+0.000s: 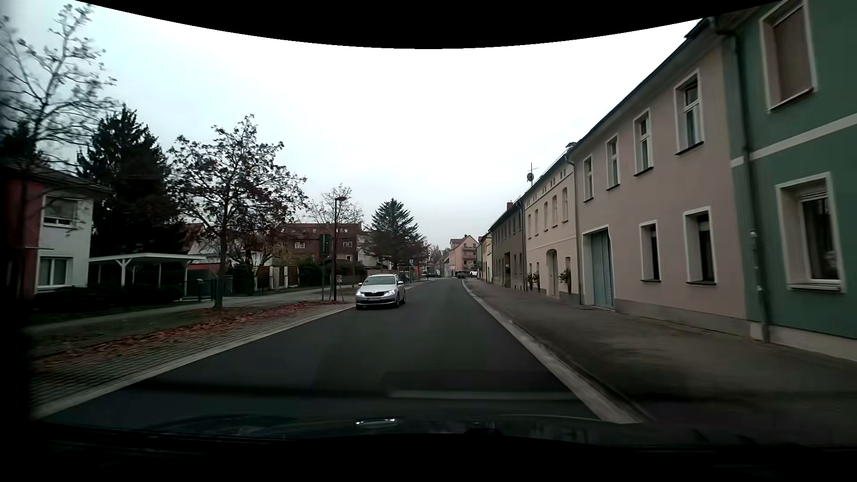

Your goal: Follow the waypoints while adhering to traffic rules and regulations

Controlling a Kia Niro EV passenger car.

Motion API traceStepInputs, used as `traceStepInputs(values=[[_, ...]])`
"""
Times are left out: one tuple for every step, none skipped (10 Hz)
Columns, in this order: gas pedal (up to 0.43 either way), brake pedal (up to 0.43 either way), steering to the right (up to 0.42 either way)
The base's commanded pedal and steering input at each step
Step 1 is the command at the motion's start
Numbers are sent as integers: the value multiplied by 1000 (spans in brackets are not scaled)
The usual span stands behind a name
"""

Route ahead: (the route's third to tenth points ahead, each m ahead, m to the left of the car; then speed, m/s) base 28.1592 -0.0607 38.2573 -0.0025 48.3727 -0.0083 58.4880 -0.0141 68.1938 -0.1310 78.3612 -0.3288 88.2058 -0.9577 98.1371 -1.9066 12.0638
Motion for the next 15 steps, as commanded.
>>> traceStepInputs(values=[[138, 0, -3], [138, 0, -3], [138, 0, -3], [138, 0, -3], [138, 0, -3], [138, 0, -3], [138, 0, -3], [138, 0, -3], [138, 0, -2], [138, 0, -1], [138, 0, 0], [138, 0, 1], [138, 0, 2], [138, 0, 2], [138, 0, 2]])
